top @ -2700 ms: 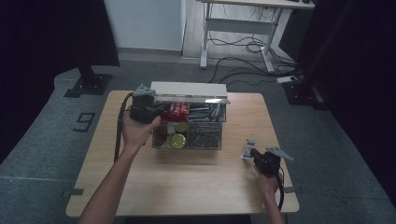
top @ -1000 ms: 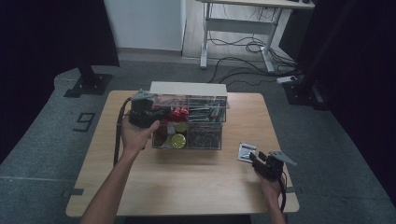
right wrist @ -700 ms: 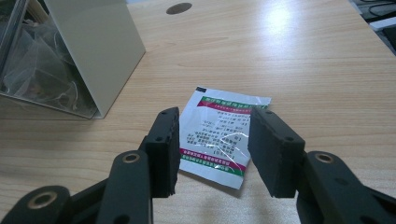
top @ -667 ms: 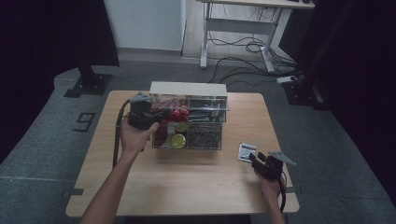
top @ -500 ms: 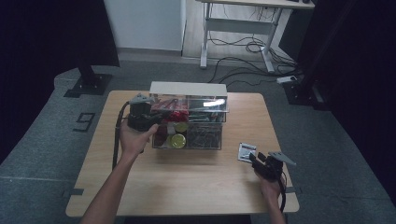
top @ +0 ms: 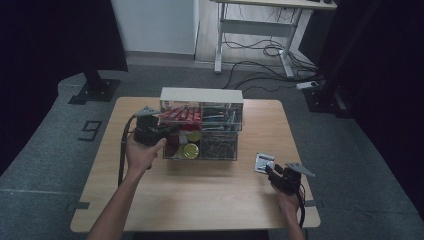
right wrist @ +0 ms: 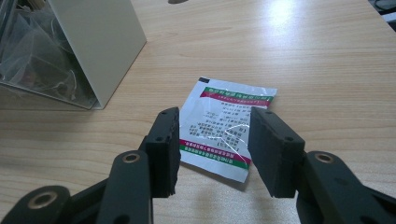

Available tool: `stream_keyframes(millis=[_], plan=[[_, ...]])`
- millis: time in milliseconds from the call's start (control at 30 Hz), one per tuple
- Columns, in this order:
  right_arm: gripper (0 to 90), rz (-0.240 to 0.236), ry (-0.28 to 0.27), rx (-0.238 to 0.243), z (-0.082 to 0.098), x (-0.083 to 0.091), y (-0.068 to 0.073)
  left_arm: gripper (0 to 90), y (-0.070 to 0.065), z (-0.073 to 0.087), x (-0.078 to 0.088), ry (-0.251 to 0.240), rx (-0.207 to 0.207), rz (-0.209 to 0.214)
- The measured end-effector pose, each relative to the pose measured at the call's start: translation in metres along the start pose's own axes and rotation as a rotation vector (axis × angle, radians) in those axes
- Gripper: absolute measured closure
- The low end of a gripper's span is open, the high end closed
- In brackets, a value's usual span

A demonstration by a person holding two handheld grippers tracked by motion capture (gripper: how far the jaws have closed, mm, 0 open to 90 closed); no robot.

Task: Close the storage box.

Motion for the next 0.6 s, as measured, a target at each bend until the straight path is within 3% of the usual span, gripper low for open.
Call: stream_keyframes(millis=[333, 600], plan=[[52.8, -0.012, -0.005, 0.004, -0.001, 0.001, 0.002, 90.0, -0.001, 0.003, 0.002, -0.007, -0.018, -0.013], [52.0, -0.050, -0.020, 0.050, -0.004, 0.002, 0.011, 87.4, 0.001, 0.016, 0.009, -0.039, -0.050, -0.038]])
Point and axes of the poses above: each handheld gripper's, and its own axes: x roughly backward along the jaws, z roughly out of its underside, y roughly to its left, the point moved 6 cm from there along -x, roughly forward along the jaws, and after that the axes turned 13 degrees about -z, right-handed, at the moved point
